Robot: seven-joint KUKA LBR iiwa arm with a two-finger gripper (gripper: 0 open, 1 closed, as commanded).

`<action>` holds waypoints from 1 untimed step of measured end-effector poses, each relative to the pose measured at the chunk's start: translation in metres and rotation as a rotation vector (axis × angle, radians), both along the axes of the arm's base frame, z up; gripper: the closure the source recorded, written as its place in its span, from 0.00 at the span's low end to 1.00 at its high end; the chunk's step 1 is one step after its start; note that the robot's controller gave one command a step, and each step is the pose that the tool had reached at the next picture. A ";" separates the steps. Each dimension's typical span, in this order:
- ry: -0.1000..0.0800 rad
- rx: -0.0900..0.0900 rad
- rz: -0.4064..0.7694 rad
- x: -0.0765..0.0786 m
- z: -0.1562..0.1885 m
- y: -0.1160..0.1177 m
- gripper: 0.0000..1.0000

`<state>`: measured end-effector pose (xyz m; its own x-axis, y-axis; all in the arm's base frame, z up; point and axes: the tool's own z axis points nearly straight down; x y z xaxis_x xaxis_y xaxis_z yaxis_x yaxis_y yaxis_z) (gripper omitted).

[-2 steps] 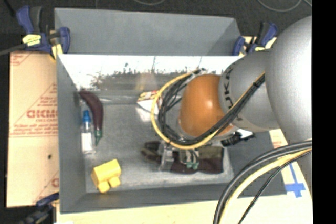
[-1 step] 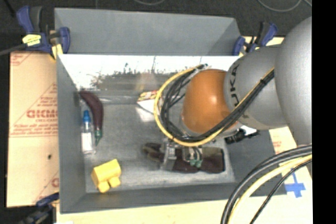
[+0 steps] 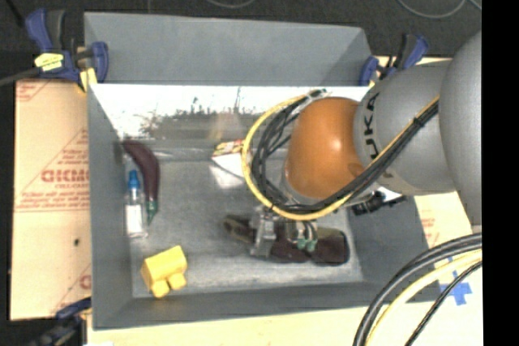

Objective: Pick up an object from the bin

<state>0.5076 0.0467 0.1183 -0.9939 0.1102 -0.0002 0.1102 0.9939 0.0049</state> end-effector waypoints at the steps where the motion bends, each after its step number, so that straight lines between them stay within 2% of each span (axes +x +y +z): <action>1: 0.001 0.000 0.001 0.000 0.012 0.000 1.00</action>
Offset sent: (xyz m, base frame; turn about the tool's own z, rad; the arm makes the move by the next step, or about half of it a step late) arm -0.0001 0.0001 0.0534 0.0000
